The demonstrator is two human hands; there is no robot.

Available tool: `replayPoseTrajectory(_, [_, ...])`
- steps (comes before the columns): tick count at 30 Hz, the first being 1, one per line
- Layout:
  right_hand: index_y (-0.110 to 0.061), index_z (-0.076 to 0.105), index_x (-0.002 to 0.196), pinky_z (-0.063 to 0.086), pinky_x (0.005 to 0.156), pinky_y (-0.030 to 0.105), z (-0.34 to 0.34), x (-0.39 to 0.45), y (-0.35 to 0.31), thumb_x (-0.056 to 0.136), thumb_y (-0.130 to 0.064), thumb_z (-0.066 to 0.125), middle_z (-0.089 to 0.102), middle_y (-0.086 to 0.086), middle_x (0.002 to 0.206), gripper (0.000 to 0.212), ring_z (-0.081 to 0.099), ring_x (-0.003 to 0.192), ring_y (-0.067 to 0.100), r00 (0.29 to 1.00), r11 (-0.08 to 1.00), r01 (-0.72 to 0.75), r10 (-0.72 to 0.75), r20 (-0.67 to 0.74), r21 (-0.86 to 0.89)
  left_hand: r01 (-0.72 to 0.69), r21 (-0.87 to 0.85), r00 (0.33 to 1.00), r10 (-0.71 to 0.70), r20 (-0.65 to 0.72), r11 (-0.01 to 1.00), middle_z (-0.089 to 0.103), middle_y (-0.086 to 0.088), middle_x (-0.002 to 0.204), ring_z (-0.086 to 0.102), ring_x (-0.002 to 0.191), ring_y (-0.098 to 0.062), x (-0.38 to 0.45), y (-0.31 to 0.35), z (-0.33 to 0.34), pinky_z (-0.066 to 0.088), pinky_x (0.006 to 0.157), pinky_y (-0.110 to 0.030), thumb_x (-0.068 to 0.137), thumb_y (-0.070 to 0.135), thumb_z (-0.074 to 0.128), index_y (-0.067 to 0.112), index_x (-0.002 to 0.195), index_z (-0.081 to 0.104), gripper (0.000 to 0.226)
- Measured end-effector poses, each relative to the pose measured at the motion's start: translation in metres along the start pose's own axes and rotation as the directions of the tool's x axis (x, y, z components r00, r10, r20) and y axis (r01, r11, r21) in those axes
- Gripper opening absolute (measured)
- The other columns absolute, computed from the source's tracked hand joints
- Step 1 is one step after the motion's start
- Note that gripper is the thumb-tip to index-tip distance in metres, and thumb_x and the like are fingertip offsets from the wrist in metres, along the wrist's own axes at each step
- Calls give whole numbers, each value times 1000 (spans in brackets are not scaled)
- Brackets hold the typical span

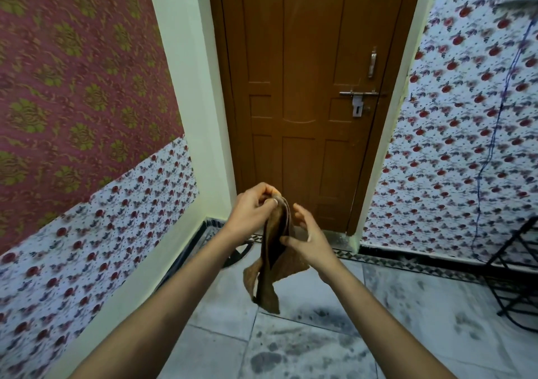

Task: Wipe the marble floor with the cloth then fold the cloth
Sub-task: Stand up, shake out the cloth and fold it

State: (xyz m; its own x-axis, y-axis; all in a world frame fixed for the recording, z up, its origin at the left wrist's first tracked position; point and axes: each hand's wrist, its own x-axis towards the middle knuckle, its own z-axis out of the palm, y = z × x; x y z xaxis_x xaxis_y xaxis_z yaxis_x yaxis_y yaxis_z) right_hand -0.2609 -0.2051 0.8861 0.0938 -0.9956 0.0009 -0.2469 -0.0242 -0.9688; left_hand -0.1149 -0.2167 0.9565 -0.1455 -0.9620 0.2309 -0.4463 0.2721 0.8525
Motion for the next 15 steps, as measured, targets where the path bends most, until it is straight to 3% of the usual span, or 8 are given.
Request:
replayPoseTrajectory(2, [-30, 48, 123, 42, 102, 44, 7, 6, 6, 80, -26, 72, 54, -2, 128, 51, 47, 124, 21, 1000, 1000, -13, 13, -22, 3, -13, -23, 1000, 14, 22, 1000, 66, -3, 92, 63, 91, -16, 2, 6, -13, 54, 81, -31, 91, 11, 51, 15, 97, 62, 13])
replayPoseTrajectory(4, [-26, 52, 118, 46, 97, 40, 14, 10, 9, 81, -28, 70, 60, -3, 118, 41, 53, 116, 21, 997, 995, -47, 42, -59, -84, 6, -62, 1000, -6, -3, 998, 67, -5, 96, 64, 96, -20, 5, 5, -25, 55, 84, -35, 91, 12, 52, 17, 103, 62, 17])
replayPoseTrajectory(7, [-24, 45, 128, 46, 93, 37, 31, 9, 9, 81, -37, 68, 49, -1, 130, 54, 49, 119, 21, 992, 971, -23, -7, -126, -237, 27, 8, 994, -26, -102, 1000, 68, -6, 102, 63, 102, -20, 8, -1, -40, 53, 90, -41, 90, 13, 54, 16, 108, 64, 21])
replayPoseTrajectory(11, [-25, 32, 138, 46, 94, 34, 62, -2, -4, 74, -53, 69, 34, -4, 140, 80, 44, 122, 17, 968, 946, 159, -206, -145, -283, 58, 40, 979, -49, -197, 998, 70, -5, 96, 65, 96, -19, 5, -2, -50, 55, 87, -42, 88, 13, 57, 19, 100, 68, 17])
replayPoseTrajectory(15, [-21, 37, 135, 49, 92, 40, 83, 1, -11, 76, -40, 70, 40, 0, 137, 71, 48, 120, 21, 951, 943, 161, -227, -210, -290, 51, -92, 983, -67, -172, 994, 71, -7, 96, 66, 96, -21, -3, 5, -57, 54, 88, -43, 88, 14, 59, 25, 91, 68, 15])
